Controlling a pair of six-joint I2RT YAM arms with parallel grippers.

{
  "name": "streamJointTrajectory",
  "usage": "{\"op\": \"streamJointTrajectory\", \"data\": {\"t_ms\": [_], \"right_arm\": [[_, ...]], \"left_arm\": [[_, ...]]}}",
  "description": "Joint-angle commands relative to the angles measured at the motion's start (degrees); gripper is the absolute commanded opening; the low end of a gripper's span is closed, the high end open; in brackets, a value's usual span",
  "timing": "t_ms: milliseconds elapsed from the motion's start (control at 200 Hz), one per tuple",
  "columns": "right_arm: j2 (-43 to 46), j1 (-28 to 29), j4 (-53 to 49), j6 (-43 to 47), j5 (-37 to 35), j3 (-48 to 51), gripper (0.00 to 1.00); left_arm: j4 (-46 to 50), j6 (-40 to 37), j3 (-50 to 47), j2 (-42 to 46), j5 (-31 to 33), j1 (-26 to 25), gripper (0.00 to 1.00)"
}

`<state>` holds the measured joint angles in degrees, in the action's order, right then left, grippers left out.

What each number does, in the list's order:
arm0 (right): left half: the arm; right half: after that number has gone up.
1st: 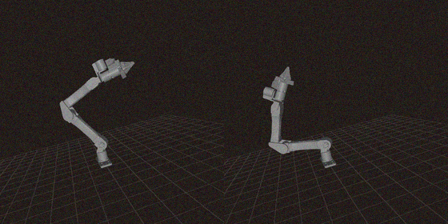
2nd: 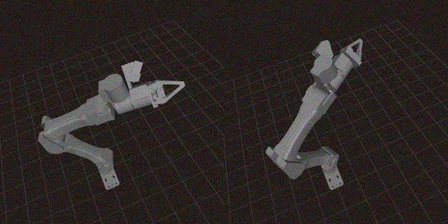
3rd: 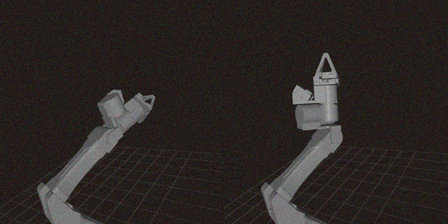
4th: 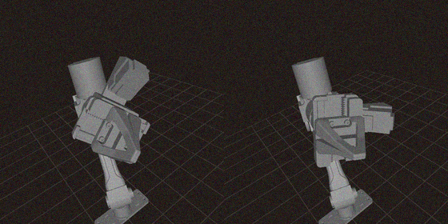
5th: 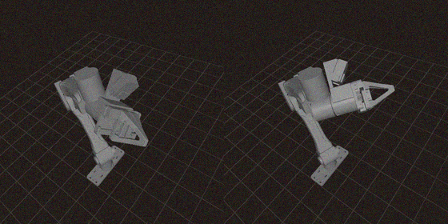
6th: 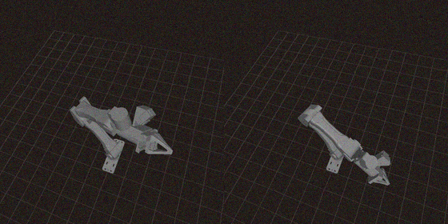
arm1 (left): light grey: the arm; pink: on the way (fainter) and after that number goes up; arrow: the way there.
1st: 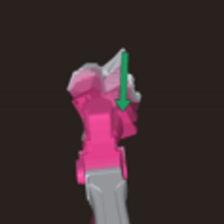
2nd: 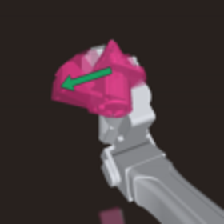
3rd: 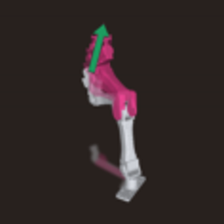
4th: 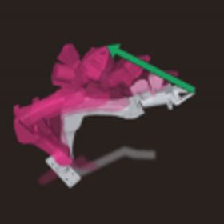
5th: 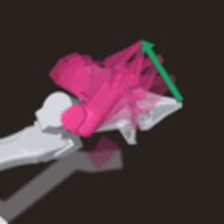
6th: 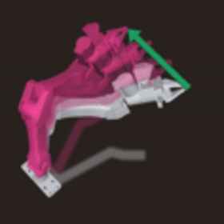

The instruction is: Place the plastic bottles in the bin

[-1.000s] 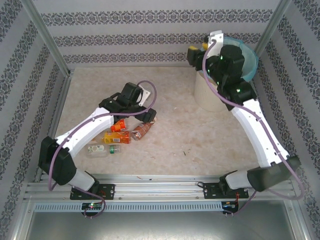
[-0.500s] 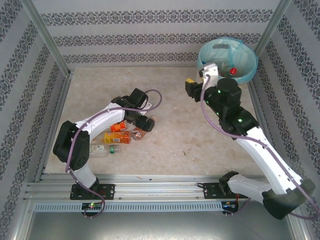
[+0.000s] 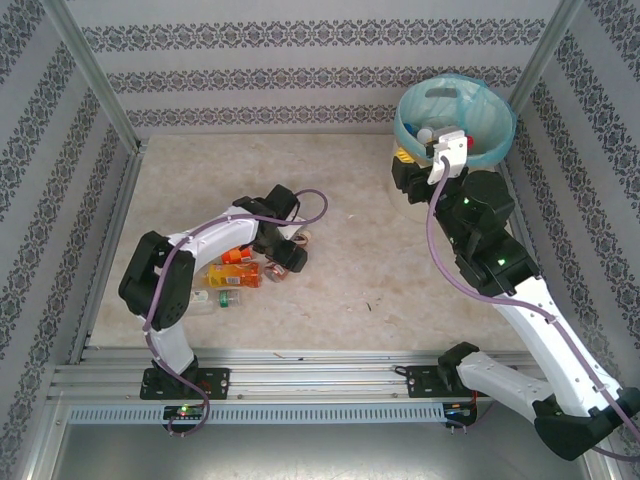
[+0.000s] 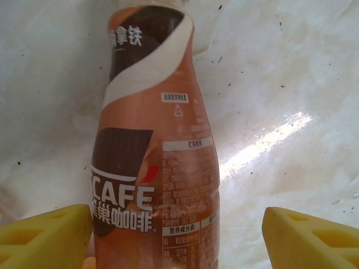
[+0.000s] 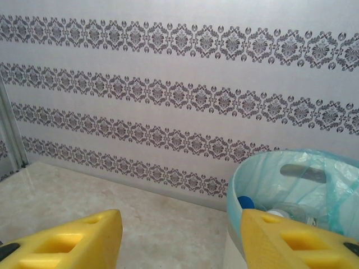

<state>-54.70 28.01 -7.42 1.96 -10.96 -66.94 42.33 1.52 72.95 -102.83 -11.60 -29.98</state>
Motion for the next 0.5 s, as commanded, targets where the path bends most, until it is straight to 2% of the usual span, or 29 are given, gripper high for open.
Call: {"op": "streamJointTrajectory", "data": {"t_ms": [0, 115, 300, 495], "right_arm": [[-0.1, 0.4, 0.8, 0.7, -0.8, -0.6, 0.59], [-0.3, 0.4, 0.8, 0.4, -0.6, -0.6, 0.59], [0.2, 0.5, 0.7, -0.4, -0.6, -0.7, 0.59], [1.4, 0.5, 0.4, -0.7, -1.1, -1.0, 0.59]], "left_arm": [[2.6, -1.2, -0.4, -1.4, 1.1, 0.3, 0.79], [2.9, -1.6, -0.6, -2.3, 3.2, -0.3, 0.79], [2.5, -1.6, -1.2, -3.1, 3.0, -0.8, 0.77], [2.4, -2.3, -1.1, -2.5, 2.2, -0.8, 0.63]]}}
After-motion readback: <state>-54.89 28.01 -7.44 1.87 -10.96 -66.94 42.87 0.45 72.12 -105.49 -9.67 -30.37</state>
